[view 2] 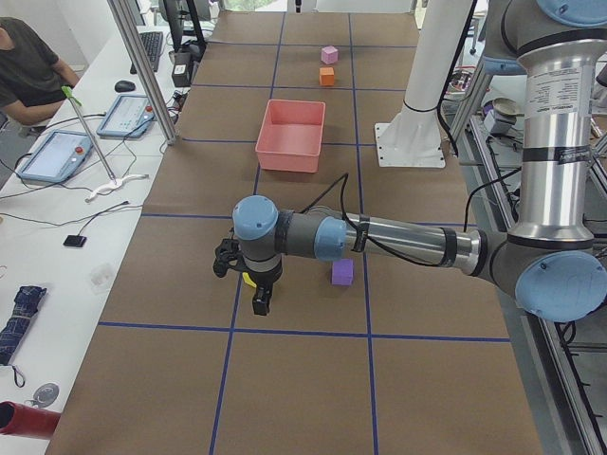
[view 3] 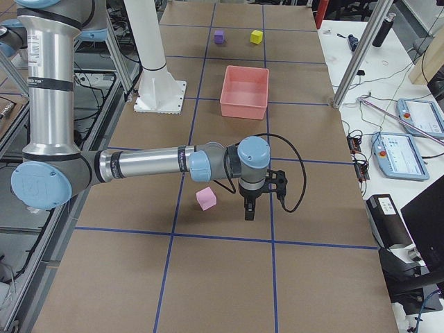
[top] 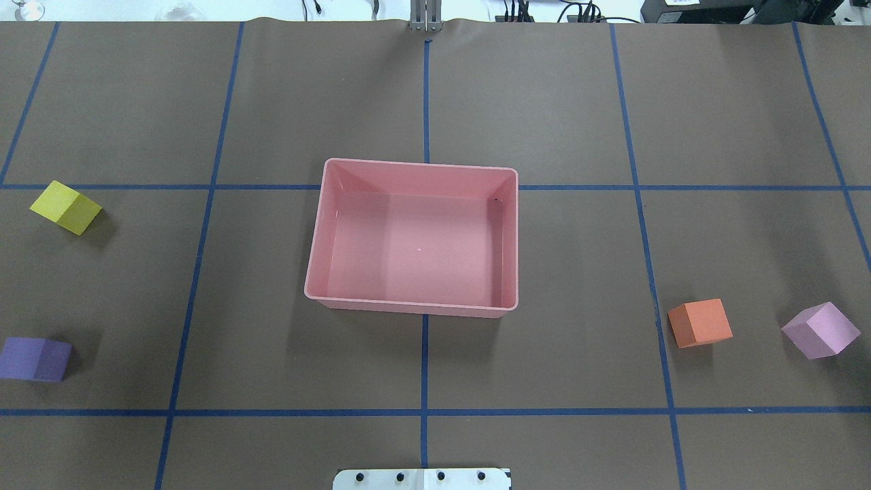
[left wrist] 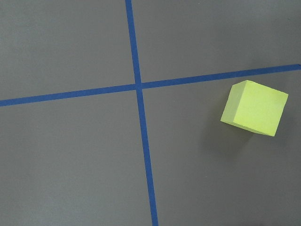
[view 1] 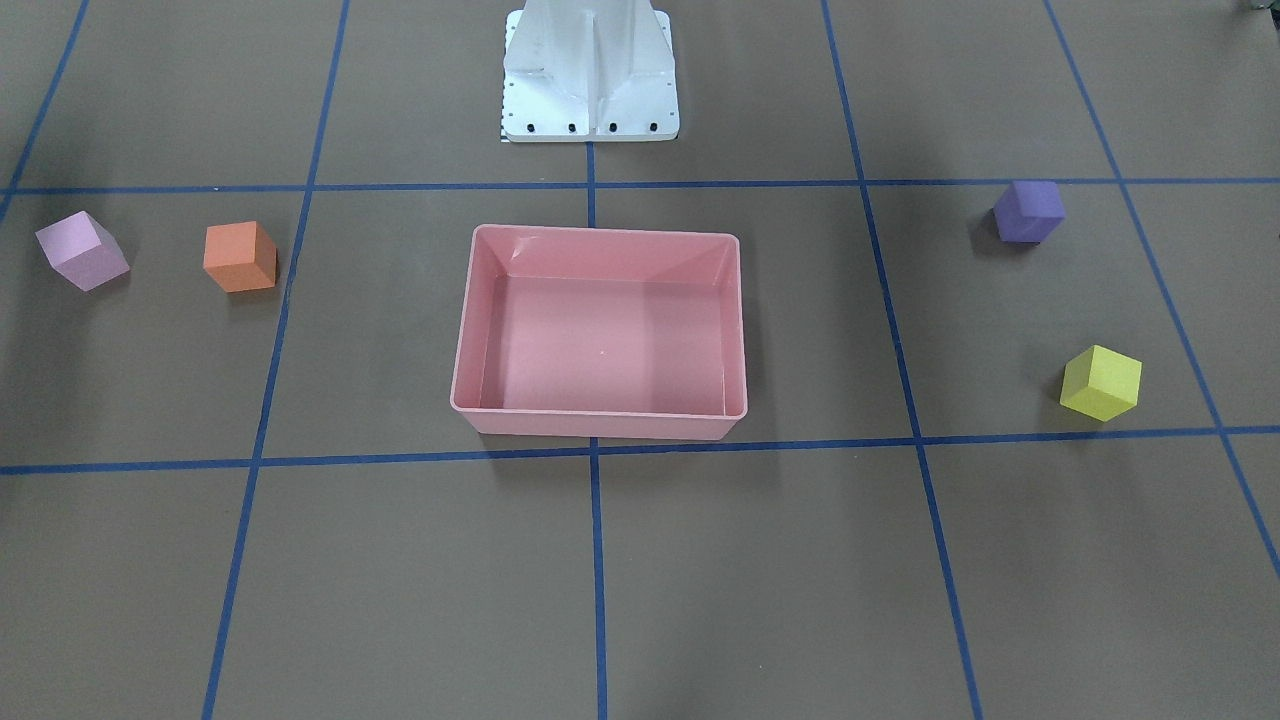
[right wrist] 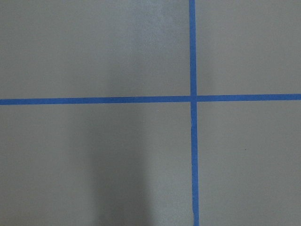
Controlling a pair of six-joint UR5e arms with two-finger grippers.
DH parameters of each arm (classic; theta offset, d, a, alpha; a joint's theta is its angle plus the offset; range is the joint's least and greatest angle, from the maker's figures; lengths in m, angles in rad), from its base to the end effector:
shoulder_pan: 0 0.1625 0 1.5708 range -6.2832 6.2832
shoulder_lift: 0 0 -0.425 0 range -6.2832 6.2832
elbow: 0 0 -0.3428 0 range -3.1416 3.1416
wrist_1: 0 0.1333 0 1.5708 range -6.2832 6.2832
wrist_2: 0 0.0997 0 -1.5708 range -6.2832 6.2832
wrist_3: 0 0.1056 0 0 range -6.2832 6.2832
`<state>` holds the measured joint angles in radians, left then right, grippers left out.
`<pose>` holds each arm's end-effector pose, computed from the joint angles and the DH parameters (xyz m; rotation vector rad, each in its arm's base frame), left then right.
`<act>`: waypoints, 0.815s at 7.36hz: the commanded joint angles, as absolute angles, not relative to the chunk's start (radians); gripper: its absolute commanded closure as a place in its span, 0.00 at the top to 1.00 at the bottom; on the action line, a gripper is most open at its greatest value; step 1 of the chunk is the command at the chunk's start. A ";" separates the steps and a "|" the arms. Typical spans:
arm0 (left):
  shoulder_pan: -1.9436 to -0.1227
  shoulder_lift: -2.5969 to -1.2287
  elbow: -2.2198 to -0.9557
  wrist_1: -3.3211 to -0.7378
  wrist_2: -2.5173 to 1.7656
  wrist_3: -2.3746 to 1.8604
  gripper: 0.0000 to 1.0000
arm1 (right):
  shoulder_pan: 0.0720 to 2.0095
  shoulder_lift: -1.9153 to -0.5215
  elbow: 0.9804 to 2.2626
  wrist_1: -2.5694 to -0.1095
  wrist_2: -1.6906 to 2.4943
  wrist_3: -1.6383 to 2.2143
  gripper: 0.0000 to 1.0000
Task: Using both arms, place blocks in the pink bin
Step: 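Move the right gripper toward the lavender cube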
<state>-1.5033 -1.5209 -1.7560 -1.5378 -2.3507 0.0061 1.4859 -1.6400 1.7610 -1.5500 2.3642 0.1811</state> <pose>-0.0302 -0.4283 0.6052 0.0731 0.7822 0.1097 0.0222 -0.4235 0.6043 0.0281 -0.8028 0.0347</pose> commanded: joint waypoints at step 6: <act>-1.506 -1.508 -1.801 -1.542 -2.352 -0.025 1.00 | 1.448 -1.709 1.825 -1.444 2.407 0.186 0.99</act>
<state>-1.5049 -1.5113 -1.7877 -1.5414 -2.3515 -0.0232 1.4691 -1.6902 1.8026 -1.5043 2.3980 0.1853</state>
